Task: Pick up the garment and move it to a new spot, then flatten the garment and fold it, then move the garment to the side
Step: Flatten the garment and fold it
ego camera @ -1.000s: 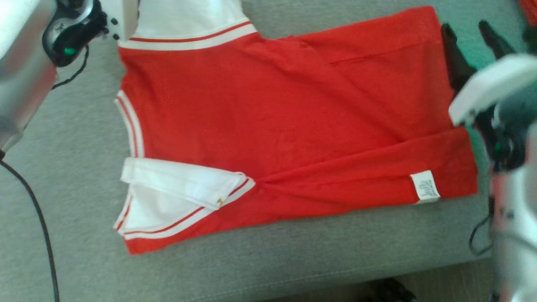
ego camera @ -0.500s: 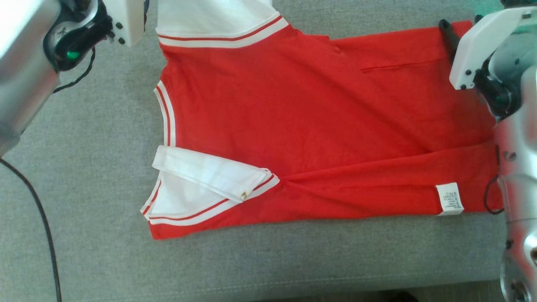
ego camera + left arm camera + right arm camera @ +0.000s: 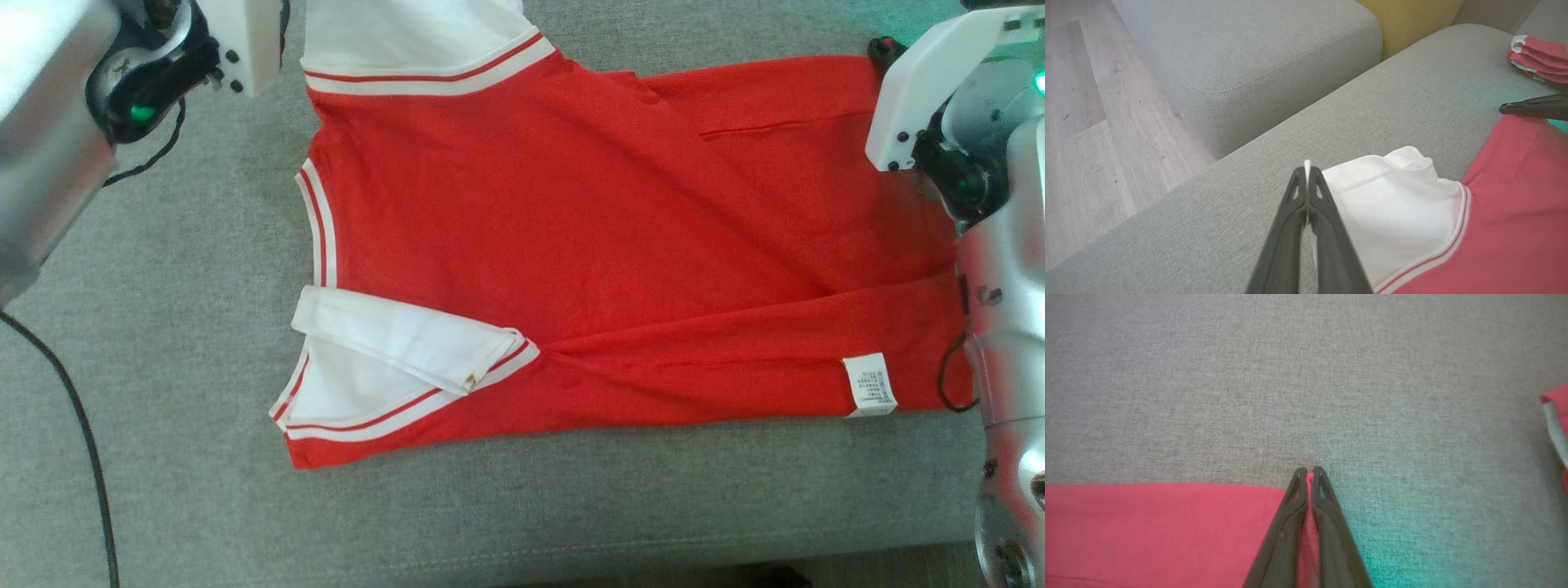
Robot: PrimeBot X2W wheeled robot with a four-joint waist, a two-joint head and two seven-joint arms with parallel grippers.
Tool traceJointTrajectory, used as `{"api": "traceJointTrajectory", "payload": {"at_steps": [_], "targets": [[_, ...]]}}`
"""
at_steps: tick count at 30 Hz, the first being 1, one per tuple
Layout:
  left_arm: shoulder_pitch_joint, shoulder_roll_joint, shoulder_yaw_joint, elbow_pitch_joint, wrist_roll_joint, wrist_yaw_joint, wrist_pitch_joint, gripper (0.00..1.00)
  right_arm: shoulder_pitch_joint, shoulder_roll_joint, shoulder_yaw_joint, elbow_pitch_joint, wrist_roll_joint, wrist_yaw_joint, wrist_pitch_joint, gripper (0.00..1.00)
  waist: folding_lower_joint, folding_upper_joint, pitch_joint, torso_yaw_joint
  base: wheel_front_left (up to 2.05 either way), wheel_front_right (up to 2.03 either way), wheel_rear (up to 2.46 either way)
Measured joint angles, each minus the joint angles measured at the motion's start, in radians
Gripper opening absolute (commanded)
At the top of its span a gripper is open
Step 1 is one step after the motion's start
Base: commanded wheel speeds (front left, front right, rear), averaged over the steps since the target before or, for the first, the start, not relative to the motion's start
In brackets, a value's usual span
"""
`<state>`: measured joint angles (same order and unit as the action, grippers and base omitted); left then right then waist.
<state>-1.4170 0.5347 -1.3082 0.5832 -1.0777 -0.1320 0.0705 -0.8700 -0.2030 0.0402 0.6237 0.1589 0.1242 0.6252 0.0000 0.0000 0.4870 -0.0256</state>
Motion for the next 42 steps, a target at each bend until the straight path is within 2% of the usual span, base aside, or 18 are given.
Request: {"api": "traceJointTrajectory", "payload": {"at_steps": [4,12,13,17,24,28,33,38,42], "targets": [[0.0,0.002,-0.003,0.002,0.004,0.0,-0.016,0.0,0.0,0.0,0.0,-0.001,0.011,0.0,-0.03,0.0,0.0001,0.0,-0.001,-0.002,0.0,0.0,0.0],[-0.001,0.013,-0.004,0.036,0.038,0.0,-0.159,0.0,-0.003,-0.001,-0.015,-0.003,0.037,0.0,-0.127,0.0,0.0002,0.0,-0.025,-0.011,0.0,0.0,0.0],[-0.003,0.012,-0.004,0.048,0.048,0.0,-0.203,0.0,-0.008,-0.005,-0.021,-0.002,0.05,0.0,-0.142,0.0,0.0002,0.0,-0.034,-0.011,0.0,0.0,0.0],[-0.008,0.007,-0.003,0.058,0.049,0.0,-0.24,0.0,-0.023,-0.021,-0.037,-0.003,0.063,0.0,-0.177,0.0,0.0001,0.0,-0.048,-0.008,0.0,0.0,0.0],[0.024,0.01,-0.004,-0.018,-0.021,0.0,-0.171,0.0,-0.001,-0.044,-0.045,-0.058,0.112,0.0,-0.217,0.0,0.0,0.0,-0.089,0.01,0.0,0.0,0.0],[0.113,0.056,-0.008,-0.113,-0.056,0.0,-0.15,0.0,0.08,-0.046,-0.045,-0.129,0.141,0.0,-0.231,0.0,-0.0001,0.0,-0.113,0.017,0.0,0.0,0.0],[0.221,0.145,-0.014,-0.246,-0.076,0.009,-0.143,0.0,0.202,-0.045,-0.06,-0.229,0.16,0.0,-0.229,0.0,-0.0001,0.0,-0.137,0.023,0.0,0.0,0.0],[0.324,0.242,-0.015,-0.415,-0.043,0.075,-0.166,0.0,0.327,-0.043,-0.126,-0.324,0.167,0.0,-0.205,0.0,-0.0001,0.0,-0.157,0.035,0.0,0.0,0.0],[0.433,0.278,-0.017,-0.536,-0.039,0.129,-0.174,0.0,0.427,-0.028,-0.177,-0.388,0.166,0.0,-0.174,0.0,-0.0001,0.0,-0.165,0.048,0.0,0.0,0.0]]}}
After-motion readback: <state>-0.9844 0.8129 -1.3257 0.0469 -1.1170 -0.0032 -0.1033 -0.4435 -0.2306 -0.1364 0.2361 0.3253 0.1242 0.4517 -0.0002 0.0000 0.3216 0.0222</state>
